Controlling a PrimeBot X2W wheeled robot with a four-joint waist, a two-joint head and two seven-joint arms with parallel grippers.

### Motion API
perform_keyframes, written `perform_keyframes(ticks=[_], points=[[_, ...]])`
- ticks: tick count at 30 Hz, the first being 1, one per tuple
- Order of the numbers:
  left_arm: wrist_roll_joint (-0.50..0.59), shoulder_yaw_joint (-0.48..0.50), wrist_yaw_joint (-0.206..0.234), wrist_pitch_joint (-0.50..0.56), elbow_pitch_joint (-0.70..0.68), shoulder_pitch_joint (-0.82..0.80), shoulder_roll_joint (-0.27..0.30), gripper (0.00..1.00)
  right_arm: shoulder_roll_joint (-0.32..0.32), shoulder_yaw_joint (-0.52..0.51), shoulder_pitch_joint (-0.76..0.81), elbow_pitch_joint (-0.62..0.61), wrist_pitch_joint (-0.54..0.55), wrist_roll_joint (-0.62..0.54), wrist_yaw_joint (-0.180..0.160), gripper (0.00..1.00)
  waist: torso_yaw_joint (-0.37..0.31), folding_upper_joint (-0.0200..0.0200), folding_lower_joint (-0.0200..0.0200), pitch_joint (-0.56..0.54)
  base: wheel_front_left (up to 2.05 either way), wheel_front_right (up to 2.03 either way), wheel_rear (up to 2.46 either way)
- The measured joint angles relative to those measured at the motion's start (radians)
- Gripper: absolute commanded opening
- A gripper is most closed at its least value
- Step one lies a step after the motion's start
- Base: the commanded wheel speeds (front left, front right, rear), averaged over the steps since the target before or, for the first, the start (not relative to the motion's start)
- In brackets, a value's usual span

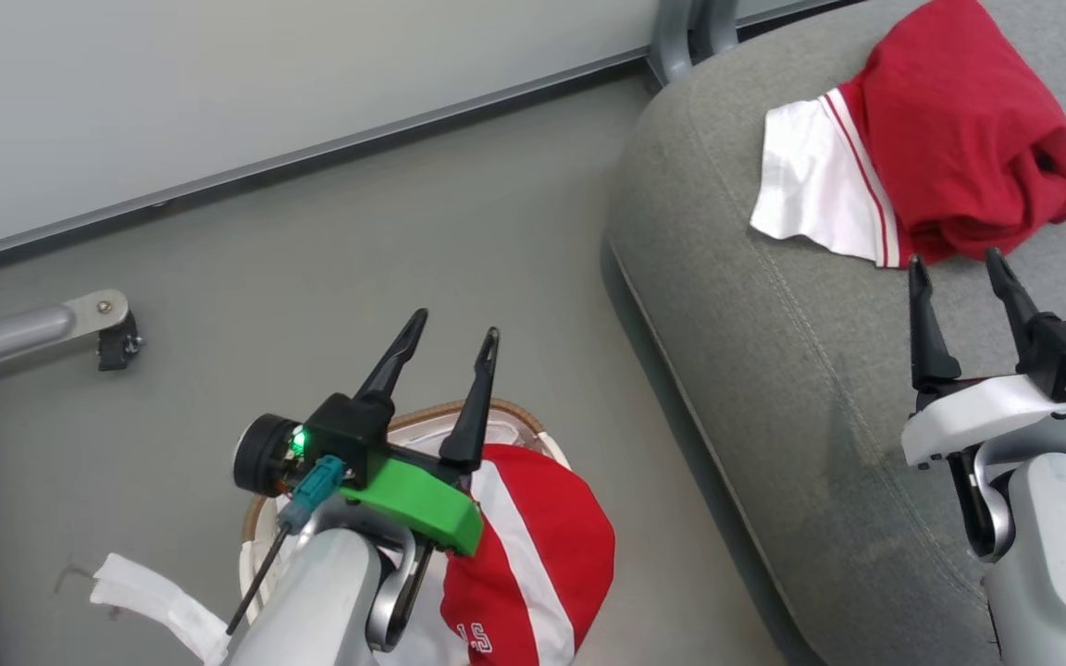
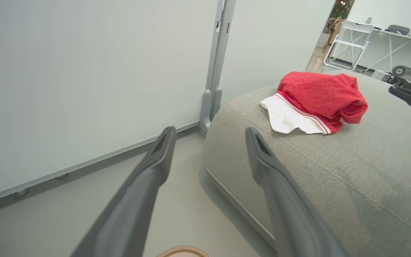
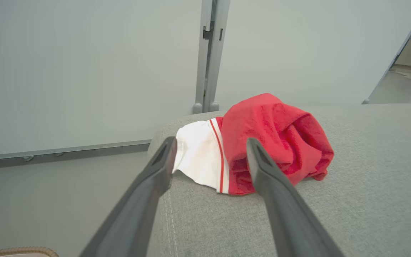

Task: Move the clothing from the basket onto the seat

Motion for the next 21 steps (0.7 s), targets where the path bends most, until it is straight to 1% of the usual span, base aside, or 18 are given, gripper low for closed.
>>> perform_keyframes(ticks=[5, 15, 21], points=[[0.025, 0.098, 0.028, 0.000, 0.014, 0.045, 0.001, 1.00, 0.029, 0.033, 0.023, -0.021, 0.000, 0.017, 0.000, 1.00, 0.064, 0.0000, 0.0000, -0.026, 0.00, 0.00, 0.00], [0.066, 0.287, 0.060, 0.000, 0.035, 0.126, 0.001, 1.00, 0.064, 0.061, 0.059, -0.025, 0.000, 0.016, 0.000, 1.00, 0.184, 0.0000, 0.0000, -0.067, 0.00, 0.00, 0.00], [0.071, 0.373, 0.078, 0.000, 0.031, 0.185, 0.001, 1.00, 0.076, 0.074, 0.089, -0.011, 0.000, 0.016, 0.000, 1.00, 0.225, 0.0000, 0.0000, -0.101, 0.00, 0.00, 0.00]])
